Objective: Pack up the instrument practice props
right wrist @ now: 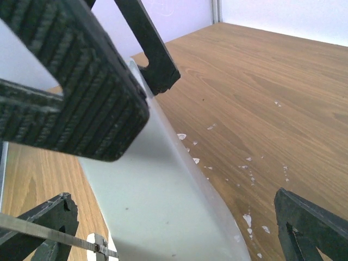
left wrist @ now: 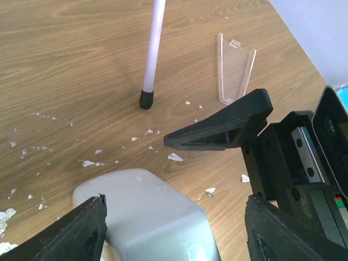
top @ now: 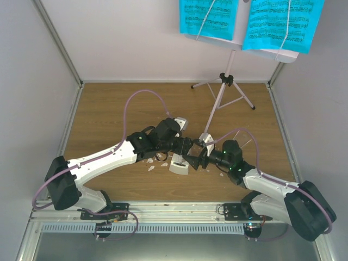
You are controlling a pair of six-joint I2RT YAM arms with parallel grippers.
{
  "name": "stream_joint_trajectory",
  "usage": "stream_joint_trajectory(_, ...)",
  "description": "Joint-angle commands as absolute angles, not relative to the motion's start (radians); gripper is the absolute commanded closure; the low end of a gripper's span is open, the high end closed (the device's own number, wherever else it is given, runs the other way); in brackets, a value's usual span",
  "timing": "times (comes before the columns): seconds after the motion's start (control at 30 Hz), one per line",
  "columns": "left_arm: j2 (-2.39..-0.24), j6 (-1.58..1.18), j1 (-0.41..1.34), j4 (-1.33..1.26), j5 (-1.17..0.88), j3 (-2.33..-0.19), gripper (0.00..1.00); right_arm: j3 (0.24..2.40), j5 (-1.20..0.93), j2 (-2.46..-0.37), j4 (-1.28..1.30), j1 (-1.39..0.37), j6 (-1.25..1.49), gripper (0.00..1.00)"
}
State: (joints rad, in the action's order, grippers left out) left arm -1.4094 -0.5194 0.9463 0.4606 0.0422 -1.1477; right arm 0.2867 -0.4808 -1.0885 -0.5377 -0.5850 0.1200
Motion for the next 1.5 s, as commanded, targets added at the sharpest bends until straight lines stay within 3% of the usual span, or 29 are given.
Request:
stream_joint_trajectory(0.0,-1.422,-0.499,0.956,0.461,0.021,-1.156,0.26,0.259,-0.489,-1.088,-0.592,-0.578,0.156,0.02)
stream_joint_trajectory(0.1,-1.434,-0.497,0.956,0.474,0.015,-1.159,0.20,0.252,-0.488,-1.085,-0.594,-0.578,0.165,0.02)
stream_joint_trajectory(0.17,-1.442,-0.494,0.956,0.480,0.015,-1.161,0.22,0.247,-0.486,-1.082,-0.596,-0.579,0.171,0.02)
stream_joint_trajectory(0.43,-1.437,-0.451,0.955,0.471,0.014,-1.165,0.49,0.242,-0.489,-1.085,-0.593,-0.579,0.169,0.02)
stream_joint_trajectory(0.57,-1.439,-0.378,0.954,0.490,-0.048,-1.169,0.54,0.247,-0.491,-1.094,-0.608,-0.579,0.171,0.01)
stream_joint_trajectory(0.93,-1.435,-0.191,0.953,0.514,-0.189,-1.146,0.55,0.259,-0.486,-1.128,-0.629,-0.580,0.174,0.01)
stream_joint_trajectory(1.47,-1.421,-0.188,0.953,0.500,-0.259,-1.131,0.54,0.253,-0.459,-1.144,-0.655,-0.581,0.188,0.03)
